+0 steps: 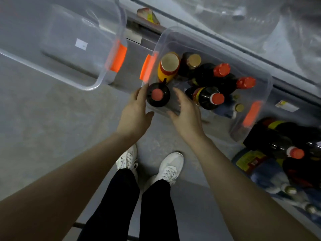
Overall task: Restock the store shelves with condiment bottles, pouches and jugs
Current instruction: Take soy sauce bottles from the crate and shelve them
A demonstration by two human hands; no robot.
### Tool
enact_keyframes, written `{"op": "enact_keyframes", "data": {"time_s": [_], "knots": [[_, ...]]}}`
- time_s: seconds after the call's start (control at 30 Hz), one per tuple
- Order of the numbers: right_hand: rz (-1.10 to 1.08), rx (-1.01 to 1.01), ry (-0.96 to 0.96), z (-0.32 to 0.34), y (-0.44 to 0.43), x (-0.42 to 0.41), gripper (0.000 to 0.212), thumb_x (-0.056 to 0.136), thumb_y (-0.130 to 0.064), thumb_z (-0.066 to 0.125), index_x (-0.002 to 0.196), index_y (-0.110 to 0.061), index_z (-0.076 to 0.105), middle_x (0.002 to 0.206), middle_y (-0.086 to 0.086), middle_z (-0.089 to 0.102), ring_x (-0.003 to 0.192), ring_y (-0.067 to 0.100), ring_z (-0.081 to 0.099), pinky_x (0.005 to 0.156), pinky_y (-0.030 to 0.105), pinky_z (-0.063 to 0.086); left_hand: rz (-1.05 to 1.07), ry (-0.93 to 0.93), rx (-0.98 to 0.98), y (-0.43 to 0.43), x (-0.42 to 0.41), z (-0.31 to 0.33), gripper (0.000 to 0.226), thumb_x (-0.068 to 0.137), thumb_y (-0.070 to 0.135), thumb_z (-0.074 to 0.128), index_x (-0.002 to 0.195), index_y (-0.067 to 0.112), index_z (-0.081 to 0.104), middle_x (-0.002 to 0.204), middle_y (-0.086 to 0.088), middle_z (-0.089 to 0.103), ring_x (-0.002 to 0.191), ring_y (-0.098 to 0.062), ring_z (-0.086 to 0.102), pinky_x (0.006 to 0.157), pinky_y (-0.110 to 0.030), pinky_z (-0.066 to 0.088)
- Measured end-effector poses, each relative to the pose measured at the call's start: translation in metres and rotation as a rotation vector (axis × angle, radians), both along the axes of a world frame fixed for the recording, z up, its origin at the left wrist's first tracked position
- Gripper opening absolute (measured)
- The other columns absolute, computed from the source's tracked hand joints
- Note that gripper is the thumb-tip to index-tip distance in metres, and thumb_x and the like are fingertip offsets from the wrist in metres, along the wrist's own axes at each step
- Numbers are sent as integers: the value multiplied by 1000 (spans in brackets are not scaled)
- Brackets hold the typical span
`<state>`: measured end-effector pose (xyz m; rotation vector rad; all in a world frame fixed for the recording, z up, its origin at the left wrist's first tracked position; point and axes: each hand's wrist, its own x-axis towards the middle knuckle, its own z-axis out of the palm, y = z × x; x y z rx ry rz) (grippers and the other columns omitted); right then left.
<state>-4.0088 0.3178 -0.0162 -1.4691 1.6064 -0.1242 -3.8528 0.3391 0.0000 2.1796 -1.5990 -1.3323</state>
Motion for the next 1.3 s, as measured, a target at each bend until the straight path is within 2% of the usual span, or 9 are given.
{"op": "enact_keyframes", "data": {"time_s": [0.2,0.3,0.57,0.73,1.0,1.13,1.3], "knots": [[111,-44,-27,-47,-19,10,77,82,-11,82,150,-13,44,150,7,51,141,24,44,113,37,39,-55,-40,-106,-13,7,-33,80,84,-1,70,153,9,31,148,-14,44,126,-32,50,101,-38,43],[108,-24,-73,-56,-16,7,83,78,-8,83,150,-14,43,151,6,50,141,23,44,113,37,39,-79,-32,-112,-12,6,-37,78,83,-2,69,152,9,34,147,-14,45,124,-35,50,101,-43,44],[-7,8,-133,-61,-13,-15,86,74,0,85,148,-12,43,149,6,51,139,23,48,110,46,46,-141,28,-95,-18,-8,-40,87,83,-4,69,156,15,26,147,-10,48,123,-34,52,103,-43,44],[35,-22,-136,-64,-14,-17,89,72,-5,87,149,-13,42,148,5,52,137,20,49,110,40,45,-161,-8,-100,-29,-13,-57,81,81,-6,68,152,16,35,140,-10,56,120,-36,55,96,-46,46],[90,-59,-160,-64,-14,-17,85,75,-6,85,148,-6,41,147,12,52,138,25,49,110,42,43,-95,10,-111,-23,-11,-65,75,77,-1,77,143,15,47,130,-9,65,116,-31,61,96,-42,50],[85,-92,-176,-41,-13,-25,84,77,-9,85,148,-3,40,148,11,51,139,24,46,113,38,40,-111,82,-143,-26,-7,-48,76,77,5,80,144,18,47,128,-8,66,115,-27,63,96,-42,51],[-9,-88,-287,14,-21,-47,76,79,-22,86,144,-15,46,143,-2,57,135,12,51,110,42,45,-98,329,-157,-38,-4,-1,71,78,10,81,142,16,51,126,-1,65,116,-14,61,99,-26,49]]}}
